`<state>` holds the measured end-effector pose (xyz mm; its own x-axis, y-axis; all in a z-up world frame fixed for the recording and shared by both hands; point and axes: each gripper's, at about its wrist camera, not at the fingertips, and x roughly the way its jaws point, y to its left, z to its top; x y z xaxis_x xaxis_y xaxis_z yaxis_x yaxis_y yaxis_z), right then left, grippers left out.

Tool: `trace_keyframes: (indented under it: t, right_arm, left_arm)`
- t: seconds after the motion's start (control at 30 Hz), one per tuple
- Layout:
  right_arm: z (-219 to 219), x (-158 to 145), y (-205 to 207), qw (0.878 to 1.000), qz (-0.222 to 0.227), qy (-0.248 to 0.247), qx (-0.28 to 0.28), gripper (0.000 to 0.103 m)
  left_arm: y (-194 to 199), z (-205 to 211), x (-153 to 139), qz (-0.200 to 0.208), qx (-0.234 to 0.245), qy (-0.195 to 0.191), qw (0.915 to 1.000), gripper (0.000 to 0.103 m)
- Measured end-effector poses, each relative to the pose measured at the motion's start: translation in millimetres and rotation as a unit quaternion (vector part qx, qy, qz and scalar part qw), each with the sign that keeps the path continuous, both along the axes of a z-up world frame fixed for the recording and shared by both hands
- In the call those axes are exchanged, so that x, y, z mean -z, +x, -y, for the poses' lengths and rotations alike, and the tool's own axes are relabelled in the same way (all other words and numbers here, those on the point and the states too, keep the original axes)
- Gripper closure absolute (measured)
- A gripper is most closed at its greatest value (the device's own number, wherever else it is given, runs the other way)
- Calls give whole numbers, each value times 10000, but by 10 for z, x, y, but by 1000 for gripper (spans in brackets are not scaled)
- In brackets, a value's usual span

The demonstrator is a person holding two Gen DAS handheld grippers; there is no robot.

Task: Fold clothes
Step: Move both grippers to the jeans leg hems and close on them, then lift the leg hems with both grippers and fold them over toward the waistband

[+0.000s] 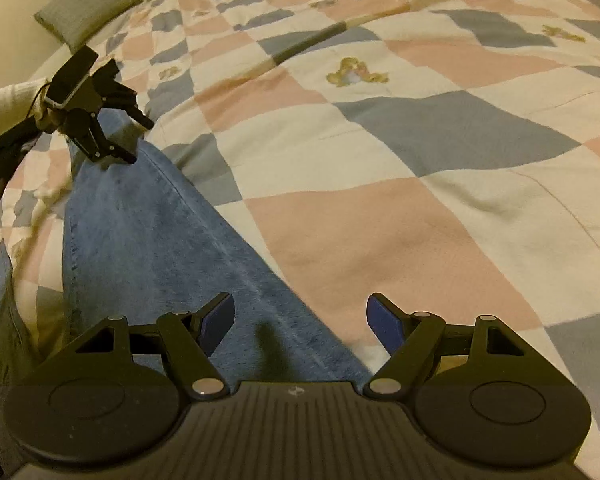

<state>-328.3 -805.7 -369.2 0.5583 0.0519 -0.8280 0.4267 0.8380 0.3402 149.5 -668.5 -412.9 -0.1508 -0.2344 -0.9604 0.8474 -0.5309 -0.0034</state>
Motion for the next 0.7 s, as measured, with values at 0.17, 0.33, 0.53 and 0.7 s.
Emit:
trace_keyframes:
  t: [0.17, 0.33, 0.53, 0.7]
  right_arm:
    - [-5, 105, 106, 9993, -33, 198, -315, 30]
    - [-195, 244, 319, 9960, -511, -130, -726, 69]
    - [-646, 25, 175, 9874, -390, -1435, -544, 102]
    - [-1397, -284, 52, 9538, -309, -2963, -402, 102]
  left_arm:
    - [-179, -273, -35, 248, 506, -543, 9969, 79]
    - [-320, -617, -82, 808, 716, -1205, 9868, 98]
    - [-577, -1042, -213, 1629, 735, -2088, 9615, 99]
    - [-834, -1483, -371, 2331, 586, -2848, 9280, 99]
